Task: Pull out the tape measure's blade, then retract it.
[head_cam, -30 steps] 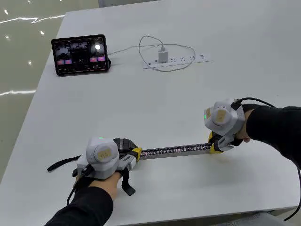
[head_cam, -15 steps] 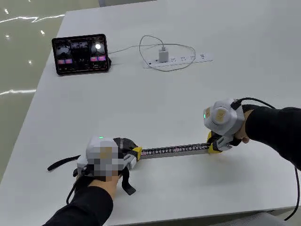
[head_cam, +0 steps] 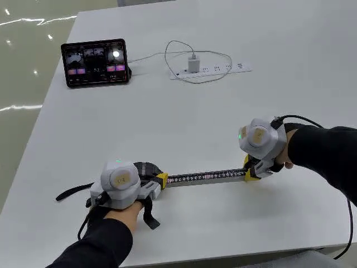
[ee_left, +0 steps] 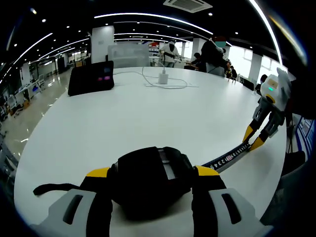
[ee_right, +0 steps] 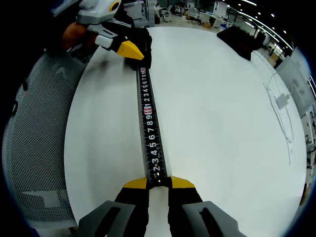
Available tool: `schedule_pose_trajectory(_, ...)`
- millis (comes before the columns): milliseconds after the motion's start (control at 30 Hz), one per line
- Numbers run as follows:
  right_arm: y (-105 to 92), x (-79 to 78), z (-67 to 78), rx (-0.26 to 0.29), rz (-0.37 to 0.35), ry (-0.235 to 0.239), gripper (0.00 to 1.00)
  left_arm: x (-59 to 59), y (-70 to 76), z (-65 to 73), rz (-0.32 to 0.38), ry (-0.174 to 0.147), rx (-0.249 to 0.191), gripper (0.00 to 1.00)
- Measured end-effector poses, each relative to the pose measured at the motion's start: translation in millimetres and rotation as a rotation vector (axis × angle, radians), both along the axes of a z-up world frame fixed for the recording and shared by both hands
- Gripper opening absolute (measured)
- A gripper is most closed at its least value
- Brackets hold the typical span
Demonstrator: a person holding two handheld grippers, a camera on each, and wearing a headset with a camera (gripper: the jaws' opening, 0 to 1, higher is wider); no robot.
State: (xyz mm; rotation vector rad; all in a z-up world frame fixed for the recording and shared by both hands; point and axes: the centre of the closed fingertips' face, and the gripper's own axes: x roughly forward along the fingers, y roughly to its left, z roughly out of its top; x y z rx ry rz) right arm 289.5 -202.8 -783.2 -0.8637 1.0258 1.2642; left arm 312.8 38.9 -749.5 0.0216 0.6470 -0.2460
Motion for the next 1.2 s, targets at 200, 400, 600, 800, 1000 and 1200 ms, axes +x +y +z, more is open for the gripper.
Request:
schedule_pose_trajectory(200, 0.5, 0.3, -0.3, -0.007, 0.000, 0.000, 0.10, 0.1, 0.1, -0.3, -0.001, -0.001, -0.002, 0.60)
schedule_pose_trajectory(400, 1.1, 0.1, -0.3, 0.000, -0.003, -0.001, 0.10, 0.1, -0.4, -0.6, -0.001, 0.000, -0.003, 0.60)
schedule_pose_trajectory(600, 2.7, 0.1, -0.4, 0.000, 0.002, -0.002, 0.10, 0.0, -0.8, -0.3, -0.001, 0.002, -0.004, 0.60)
schedule_pose_trajectory(800, 5.0, 0.0, -0.2, 0.000, -0.005, 0.003, 0.10, 0.5, -0.6, -0.3, -0.002, 0.003, -0.005, 0.60)
schedule_pose_trajectory(1000, 7.4, 0.1, -0.4, 0.000, -0.018, 0.013, 0.10, 0.5, 0.0, -0.8, -0.003, 0.005, -0.006, 0.60)
schedule_pose_trajectory(1200, 9.0, 0.4, -0.6, -0.006, -0.004, 0.008, 0.10, 0.8, 0.5, -1.0, -0.003, 0.005, -0.007, 0.60)
